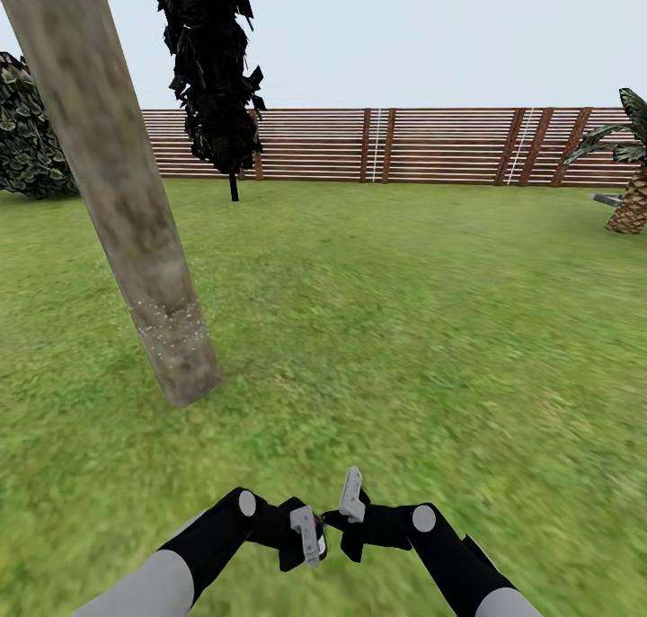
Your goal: In the garden, pick up the pesticide atomizer on the floor and spray pesticide onto both trees until each tree trunk is fully covered.
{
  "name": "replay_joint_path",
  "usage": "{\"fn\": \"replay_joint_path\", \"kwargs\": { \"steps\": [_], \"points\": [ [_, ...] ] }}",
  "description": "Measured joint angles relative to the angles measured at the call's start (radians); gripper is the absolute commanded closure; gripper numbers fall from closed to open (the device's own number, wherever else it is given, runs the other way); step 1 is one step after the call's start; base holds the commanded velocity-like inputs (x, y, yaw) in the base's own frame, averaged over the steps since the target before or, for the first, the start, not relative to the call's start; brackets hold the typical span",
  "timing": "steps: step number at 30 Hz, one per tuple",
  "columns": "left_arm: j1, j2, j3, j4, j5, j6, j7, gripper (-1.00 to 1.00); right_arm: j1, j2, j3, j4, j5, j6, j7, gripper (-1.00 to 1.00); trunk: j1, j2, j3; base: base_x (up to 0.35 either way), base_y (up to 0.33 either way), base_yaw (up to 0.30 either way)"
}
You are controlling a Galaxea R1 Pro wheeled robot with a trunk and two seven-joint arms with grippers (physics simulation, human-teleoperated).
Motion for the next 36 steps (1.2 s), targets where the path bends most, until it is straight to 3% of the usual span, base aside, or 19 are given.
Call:
{"fn": "replay_joint_path", "kwargs": {
  "steps": [6,7,10,12,15,16,18,19,20,21,22,23,25,28,33,36],
  "points": [
    [0.011,0.156,0.003,0.006,0.0,-0.01,0.001,1.0,0.0,-0.001,0.001,0.003,0.001,0.0,0.0,1.0,0.0,0.0,0.0,0.0,0.0,0.0],
    [0.013,0.18,0.003,0.007,0.0,-0.012,0.002,1.0,0.0,-0.001,0.0,0.003,0.001,0.0,0.0,-1.0,0.0,0.0,0.0,0.0,0.0,0.0],
    [0.014,0.261,0.002,0.019,0.0,-0.017,0.002,1.0,0.0,-0.008,0.0,0.014,0.002,0.0,-0.001,-1.0,0.0,0.0,0.0,0.0,0.0,0.0],
    [0.016,0.286,0.003,0.066,0.001,-0.016,0.03,1.0,0.0,-0.012,-0.005,0.066,0.002,-0.002,-0.015,-1.0,0.0,0.0,0.0,0.0,0.0,0.0],
    [0.017,0.284,0.046,0.159,0.047,-0.015,0.241,1.0,0.002,-0.05,-0.005,0.19,-0.001,-0.004,-0.227,-1.0,0.0,0.0,0.0,0.0,0.0,0.0],
    [0.018,0.279,0.078,0.215,0.096,-0.016,0.337,1.0,0.003,-0.059,-0.005,0.263,-0.003,-0.006,-0.355,-1.0,0.0,0.0,0.0,0.0,0.0,0.0],
    [0.019,0.273,0.131,0.315,0.263,-0.036,0.478,1.0,0.004,-0.066,-0.006,0.434,-0.01,-0.014,-0.627,-1.0,0.0,0.0,0.0,0.0,0.0,0.0],
    [0.028,0.274,0.149,0.361,0.403,-0.082,0.541,1.0,0.005,-0.067,-0.008,0.517,-0.02,-0.038,-0.79,-1.0,0.0,0.0,0.0,0.0,0.0,0.0],
    [0.042,0.275,0.153,0.377,0.479,-0.111,0.573,1.0,0.005,-0.067,-0.008,0.548,-0.032,-0.057,-0.867,-1.0,0.0,0.0,0.0,0.0,0.0,0.0],
    [0.085,0.277,0.163,0.39,0.636,-0.169,0.65,1.0,0.006,-0.067,-0.011,0.58,-0.082,-0.108,-0.992,-1.0,0.0,0.0,0.0,0.0,0.0,0.0],
    [0.13,0.279,0.166,0.411,0.761,-0.222,0.732,1.0,0.007,-0.067,-0.011,0.595,-0.163,-0.146,-1.065,-1.0,0.0,0.0,0.0,0.0,0.0,0.0],
    [0.156,0.28,0.168,0.404,0.827,-0.262,0.791,1.0,0.008,-0.068,-0.01,0.601,-0.233,-0.165,-1.09,-1.0,0.0,0.0,0.0,0.0,0.0,0.0],
    [0.205,0.277,0.168,0.407,0.926,-0.331,0.88,1.0,0.013,-0.069,-0.008,0.607,-0.346,-0.204,-1.11,-1.0,0.0,0.0,0.0,0.0,0.0,0.0],
    [0.217,0.278,0.172,0.406,0.948,-0.346,0.899,1.0,0.018,-0.064,-0.006,0.606,-0.371,-0.216,-1.114,-1.0,0.0,0.0,0.0,0.0,0.0,0.0],
    [0.243,0.262,0.178,0.408,0.949,-0.343,0.904,1.0,0.033,-0.062,-0.01,0.608,-0.378,-0.219,-1.12,-1.0,0.0,0.0,0.0,0.0,0.0,0.171],
    [0.256,0.251,0.209,0.409,0.951,-0.346,0.911,1.0,0.042,-0.061,-0.01,0.608,-0.378,-0.221,-1.121,-1.0,0.0,0.0,0.0,0.0,0.0,0.278]
  ]
}}
